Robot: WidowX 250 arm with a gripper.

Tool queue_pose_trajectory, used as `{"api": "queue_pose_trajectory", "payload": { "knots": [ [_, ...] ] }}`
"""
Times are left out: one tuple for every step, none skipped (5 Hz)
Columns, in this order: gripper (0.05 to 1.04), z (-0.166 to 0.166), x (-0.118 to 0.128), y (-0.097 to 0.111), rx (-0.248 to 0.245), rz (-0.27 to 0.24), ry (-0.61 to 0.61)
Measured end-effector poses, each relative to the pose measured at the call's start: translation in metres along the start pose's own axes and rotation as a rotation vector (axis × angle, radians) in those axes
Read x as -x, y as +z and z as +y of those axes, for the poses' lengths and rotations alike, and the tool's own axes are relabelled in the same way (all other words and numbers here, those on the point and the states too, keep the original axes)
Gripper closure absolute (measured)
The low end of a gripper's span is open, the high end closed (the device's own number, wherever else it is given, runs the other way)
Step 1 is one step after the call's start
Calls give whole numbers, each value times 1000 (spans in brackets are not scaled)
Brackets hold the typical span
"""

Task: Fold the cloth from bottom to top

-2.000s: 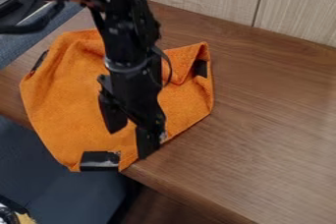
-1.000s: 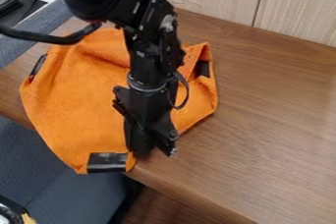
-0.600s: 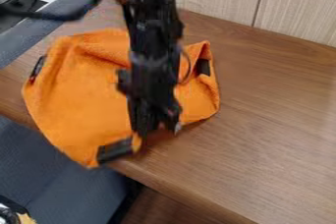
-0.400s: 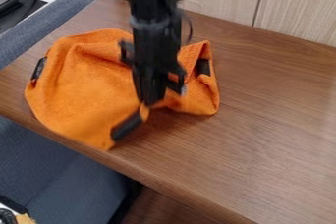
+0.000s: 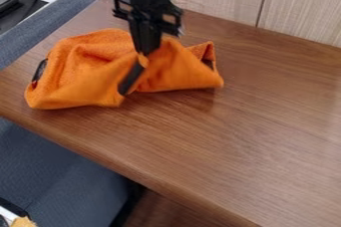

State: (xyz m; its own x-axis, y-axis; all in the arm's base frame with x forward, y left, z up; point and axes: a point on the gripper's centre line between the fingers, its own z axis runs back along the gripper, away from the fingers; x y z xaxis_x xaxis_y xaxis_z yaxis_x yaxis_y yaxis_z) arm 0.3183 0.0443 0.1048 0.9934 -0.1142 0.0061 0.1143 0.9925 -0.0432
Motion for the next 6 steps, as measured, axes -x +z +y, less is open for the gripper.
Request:
{"api": "queue_pose_trajectory", "payload": {
  "knots": [
    [1029,33,-19,-8,-15,37,92],
    [1029,64,-30,-23,-27,84,173],
    [1029,77,-37,-40,-29,116,203],
    [1026,82,-33,-60,-46,159,202],
    [991,83,-27,-66,-63,172,203],
    [825,81,-27,-67,-59,142,192]
  ]
}}
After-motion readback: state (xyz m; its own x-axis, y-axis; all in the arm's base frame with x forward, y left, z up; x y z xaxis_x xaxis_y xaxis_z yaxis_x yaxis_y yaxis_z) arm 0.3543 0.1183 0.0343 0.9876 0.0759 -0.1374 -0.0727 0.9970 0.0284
